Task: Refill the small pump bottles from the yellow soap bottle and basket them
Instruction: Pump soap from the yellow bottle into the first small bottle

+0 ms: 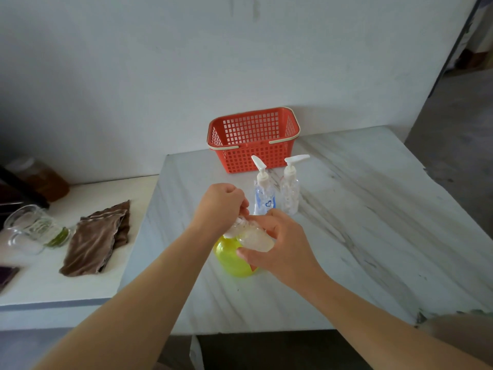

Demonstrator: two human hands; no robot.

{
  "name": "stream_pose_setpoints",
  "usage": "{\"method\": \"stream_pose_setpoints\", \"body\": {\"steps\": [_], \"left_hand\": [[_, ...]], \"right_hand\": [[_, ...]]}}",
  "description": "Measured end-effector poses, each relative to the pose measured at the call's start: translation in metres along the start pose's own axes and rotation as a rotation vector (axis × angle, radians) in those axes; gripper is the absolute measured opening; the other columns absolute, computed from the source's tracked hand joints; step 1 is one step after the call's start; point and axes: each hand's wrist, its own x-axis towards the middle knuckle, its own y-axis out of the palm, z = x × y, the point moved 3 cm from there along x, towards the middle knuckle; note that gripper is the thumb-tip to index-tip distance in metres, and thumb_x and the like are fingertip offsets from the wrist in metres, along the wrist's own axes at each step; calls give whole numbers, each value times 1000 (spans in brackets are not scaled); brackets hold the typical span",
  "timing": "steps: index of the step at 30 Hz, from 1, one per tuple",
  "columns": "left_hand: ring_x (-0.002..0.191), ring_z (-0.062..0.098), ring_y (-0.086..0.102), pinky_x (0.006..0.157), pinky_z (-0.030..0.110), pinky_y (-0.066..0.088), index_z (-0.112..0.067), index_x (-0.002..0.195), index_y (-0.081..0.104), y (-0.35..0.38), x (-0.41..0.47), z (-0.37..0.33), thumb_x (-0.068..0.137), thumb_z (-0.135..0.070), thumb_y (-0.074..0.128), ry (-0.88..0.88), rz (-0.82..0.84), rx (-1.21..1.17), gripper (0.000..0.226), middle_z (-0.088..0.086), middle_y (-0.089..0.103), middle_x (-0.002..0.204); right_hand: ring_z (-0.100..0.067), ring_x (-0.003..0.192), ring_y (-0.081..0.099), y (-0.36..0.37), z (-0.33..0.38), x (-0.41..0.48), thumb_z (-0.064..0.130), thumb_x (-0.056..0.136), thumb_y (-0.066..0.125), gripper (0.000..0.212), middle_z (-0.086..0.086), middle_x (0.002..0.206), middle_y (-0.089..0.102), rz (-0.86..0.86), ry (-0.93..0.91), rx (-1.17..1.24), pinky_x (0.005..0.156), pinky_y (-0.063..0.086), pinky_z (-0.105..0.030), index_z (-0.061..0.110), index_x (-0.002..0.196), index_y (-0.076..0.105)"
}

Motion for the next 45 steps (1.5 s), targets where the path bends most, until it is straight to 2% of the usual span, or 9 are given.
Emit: {"method": "stream_pose_setpoints", "body": {"steps": [4, 8, 13, 25, 28, 31, 36, 39, 45], "left_hand": [[71, 26, 63, 83, 44, 53, -7, 65, 63, -5, 2, -5, 81, -6, 47, -1, 12, -13, 23, 11, 70, 70], [69, 24, 62, 81, 41, 54, -6, 68, 64, -7, 4, -6, 82, -6, 50, 17, 4, -15, 20, 12, 71, 71], [72, 25, 62, 81, 37, 52, -5, 66, 64, -3, 5, -1, 82, -3, 47, -44, 24, -67, 23, 11, 69, 70], [76, 28, 65, 86, 44, 52, -7, 64, 64, 0, 3, 2, 80, -5, 46, -31, 1, -22, 25, 11, 71, 72], [70, 23, 61, 73, 36, 53, -8, 65, 65, -2, 3, -4, 81, -7, 50, -26, 17, -20, 22, 7, 70, 68], [69, 22, 61, 61, 27, 47, -1, 77, 67, -3, 2, -8, 83, -7, 52, -13, 47, -30, 17, 9, 69, 70], [67, 21, 61, 71, 31, 50, -6, 66, 65, -2, 7, -2, 82, -3, 48, -58, 32, -39, 24, 3, 68, 59], [70, 25, 61, 78, 37, 51, -6, 66, 64, -1, 8, 0, 82, -3, 46, -53, 20, -40, 25, 7, 68, 64], [72, 27, 63, 82, 41, 53, -5, 67, 64, 0, 3, 2, 82, -3, 43, -41, -9, -12, 26, 13, 70, 71]], "right_hand": [[-3, 79, 54, 0, 2, 4, 61, 49, 62, 57, 12, 79, 50, 2, 6, 5, 67, 37, -7, 34, 99, 68], [-3, 80, 54, 1, 4, 5, 60, 49, 63, 59, 12, 78, 49, 11, -4, 30, 67, 37, -7, 33, 101, 69], [0, 77, 53, -1, 3, 5, 60, 49, 62, 50, 12, 77, 48, 13, 1, 38, 66, 36, -7, 40, 95, 65], [0, 78, 53, -1, 2, 3, 59, 48, 61, 62, 12, 78, 48, 30, 14, 17, 66, 37, -7, 35, 104, 69], [-3, 78, 54, -4, 3, 3, 55, 49, 68, 56, 10, 80, 49, 31, 21, 34, 66, 39, -10, 33, 101, 69], [0, 76, 53, -5, 4, 4, 53, 50, 69, 54, 13, 77, 46, 32, 14, 30, 67, 39, -10, 36, 101, 68], [1, 77, 52, -4, 4, 4, 59, 48, 63, 56, 14, 78, 48, 35, 16, 37, 66, 39, -9, 38, 99, 67], [1, 75, 52, -2, 1, 5, 61, 47, 62, 65, 14, 78, 48, 49, 27, 25, 66, 38, -9, 31, 104, 69], [-1, 78, 53, -1, -2, 2, 60, 47, 62, 67, 12, 80, 49, 56, 39, 48, 69, 41, -11, 30, 106, 70]]}}
